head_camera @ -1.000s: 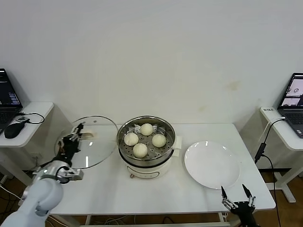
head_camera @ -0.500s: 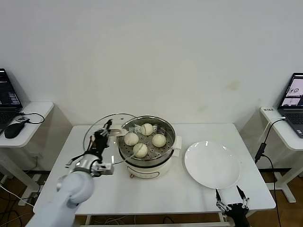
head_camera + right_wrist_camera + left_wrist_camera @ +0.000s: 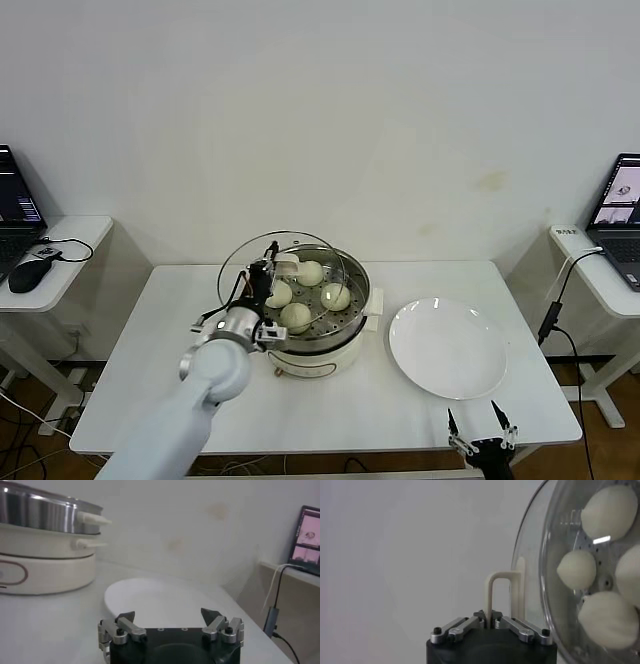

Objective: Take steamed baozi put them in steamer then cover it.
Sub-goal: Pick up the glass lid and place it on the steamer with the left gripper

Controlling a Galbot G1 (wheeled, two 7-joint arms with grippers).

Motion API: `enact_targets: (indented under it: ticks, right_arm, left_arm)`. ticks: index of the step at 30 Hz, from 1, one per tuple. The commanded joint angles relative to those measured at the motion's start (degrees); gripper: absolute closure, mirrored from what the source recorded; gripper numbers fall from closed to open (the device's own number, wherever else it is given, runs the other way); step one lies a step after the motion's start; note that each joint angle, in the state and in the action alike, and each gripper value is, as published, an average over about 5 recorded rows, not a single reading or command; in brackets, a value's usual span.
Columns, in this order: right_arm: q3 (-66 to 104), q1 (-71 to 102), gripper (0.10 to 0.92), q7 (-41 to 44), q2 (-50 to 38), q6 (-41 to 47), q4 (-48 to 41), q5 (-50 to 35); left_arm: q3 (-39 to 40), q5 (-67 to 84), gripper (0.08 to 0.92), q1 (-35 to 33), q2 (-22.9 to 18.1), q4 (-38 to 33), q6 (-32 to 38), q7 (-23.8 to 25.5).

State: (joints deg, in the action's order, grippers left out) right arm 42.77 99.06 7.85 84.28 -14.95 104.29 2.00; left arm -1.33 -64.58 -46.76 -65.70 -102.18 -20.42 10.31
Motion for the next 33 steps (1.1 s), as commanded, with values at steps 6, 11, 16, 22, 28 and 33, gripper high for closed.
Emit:
enact_targets:
  ticks: [6, 11, 16, 22, 28, 33]
  right_arm:
    - [-0.6, -0.3, 0.202, -0.2, 0.5, -0.7, -1.0, 1.9]
    - [-0.7, -0.3, 0.203, -0.2, 0.5, -0.7, -1.2, 1.9]
    - [-0.9, -0.4, 0.202, -0.1, 0.4, -0.6, -1.4, 1.8]
    - [-1.1, -0.5, 0.203, -0.1, 0.6, -0.6, -1.5, 1.8]
    - [-1.1, -0.4, 0.203, -0.1, 0.6, -0.6, -1.5, 1.8]
    - [-1.2, -0.4, 0.202, 0.0, 0.6, -0.5, -1.6, 1.8]
  left_arm:
    - [3.5, -3.5, 0.858, 4.5, -5.5, 9.8, -0.8, 1.2]
    - [3.5, -3.2, 0.858, 4.5, -5.7, 10.0, -0.8, 1.5]
    - [3.7, -3.0, 0.858, 4.4, -6.0, 9.6, -1.0, 1.6]
    - [4.0, -2.9, 0.858, 4.1, -6.4, 8.9, -1.0, 1.7]
    - [4.2, -2.7, 0.858, 3.7, -6.6, 7.9, -1.1, 1.9]
    - [4.4, -2.7, 0.858, 3.2, -6.8, 7.4, -1.2, 2.0]
